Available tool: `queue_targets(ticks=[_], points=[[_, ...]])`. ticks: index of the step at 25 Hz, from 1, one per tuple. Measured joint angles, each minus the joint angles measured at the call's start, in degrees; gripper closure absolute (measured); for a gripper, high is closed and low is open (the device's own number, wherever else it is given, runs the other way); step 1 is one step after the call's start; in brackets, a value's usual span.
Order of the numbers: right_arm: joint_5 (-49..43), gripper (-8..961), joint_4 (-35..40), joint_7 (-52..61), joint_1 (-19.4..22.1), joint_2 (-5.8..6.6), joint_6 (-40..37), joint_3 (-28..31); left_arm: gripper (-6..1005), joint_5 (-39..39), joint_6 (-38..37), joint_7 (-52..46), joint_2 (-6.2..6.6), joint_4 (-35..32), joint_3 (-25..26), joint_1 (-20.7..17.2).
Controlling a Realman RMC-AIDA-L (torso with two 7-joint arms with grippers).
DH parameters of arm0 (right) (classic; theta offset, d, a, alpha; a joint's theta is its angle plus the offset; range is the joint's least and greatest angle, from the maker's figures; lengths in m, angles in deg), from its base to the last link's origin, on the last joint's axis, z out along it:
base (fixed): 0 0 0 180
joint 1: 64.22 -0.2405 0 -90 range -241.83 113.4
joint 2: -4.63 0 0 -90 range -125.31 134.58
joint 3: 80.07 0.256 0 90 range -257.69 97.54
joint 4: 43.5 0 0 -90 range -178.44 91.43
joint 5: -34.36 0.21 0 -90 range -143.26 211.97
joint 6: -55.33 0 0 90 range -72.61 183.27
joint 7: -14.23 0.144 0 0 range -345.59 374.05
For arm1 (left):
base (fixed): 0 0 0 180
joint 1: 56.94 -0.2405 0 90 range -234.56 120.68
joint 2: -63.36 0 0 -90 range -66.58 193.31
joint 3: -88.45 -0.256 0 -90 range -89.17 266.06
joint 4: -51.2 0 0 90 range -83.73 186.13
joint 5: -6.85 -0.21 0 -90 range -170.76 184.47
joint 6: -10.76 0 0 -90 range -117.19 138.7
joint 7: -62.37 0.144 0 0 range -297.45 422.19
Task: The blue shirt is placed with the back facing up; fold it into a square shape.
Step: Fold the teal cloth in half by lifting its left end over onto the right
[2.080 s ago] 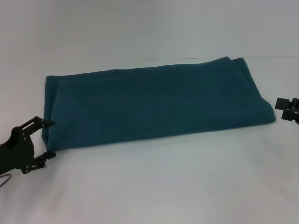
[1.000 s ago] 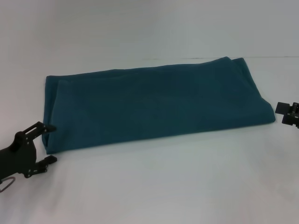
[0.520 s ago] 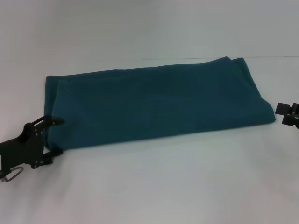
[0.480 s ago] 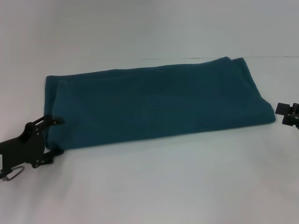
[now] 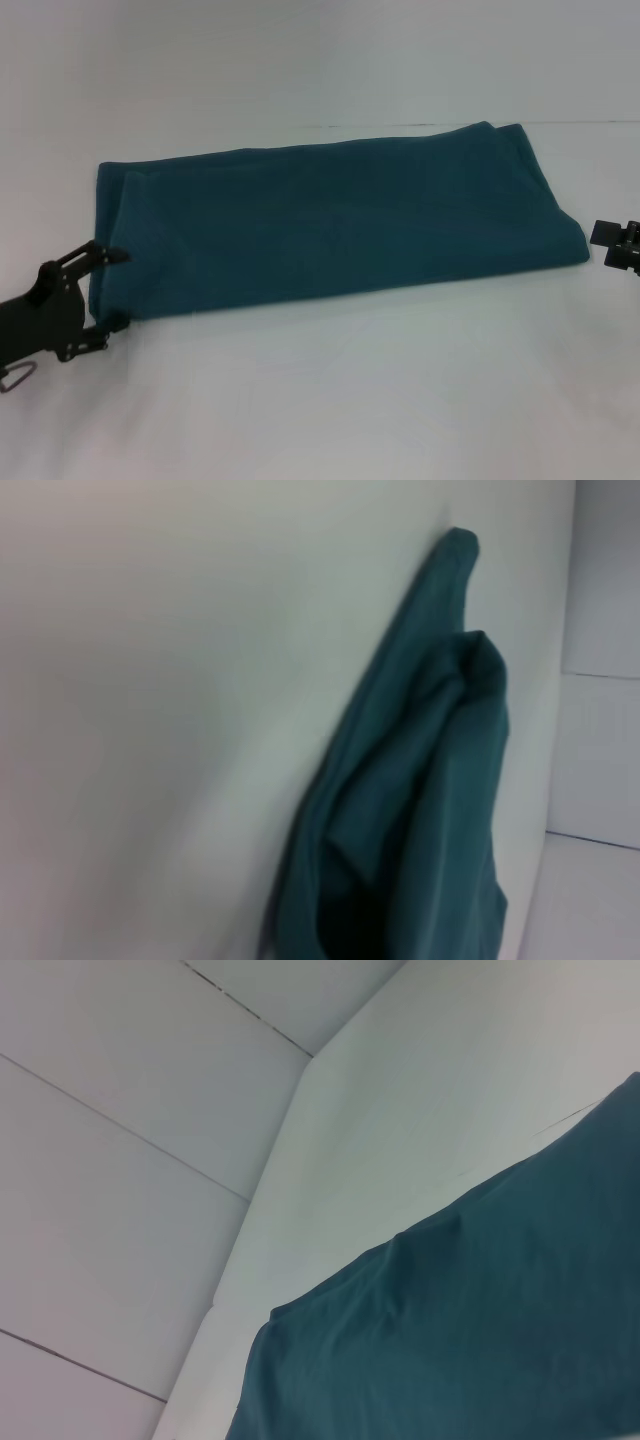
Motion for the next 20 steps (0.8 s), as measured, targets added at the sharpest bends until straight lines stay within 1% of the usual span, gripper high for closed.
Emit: queue_targets(ticks=[7, 20], points=[[0.0, 12, 0.0, 0.0, 0.0, -0.09, 0.1, 0.0, 64, -0.9, 0.8, -0.4, -0.2, 0.6, -0.3, -1.0], [0.0, 12, 0.0, -0.2, 0.2, -0.18, 0.2, 0.0, 65, -1.7, 5.6, -1.1, -0.3, 1.6, -0.8, 0.6]])
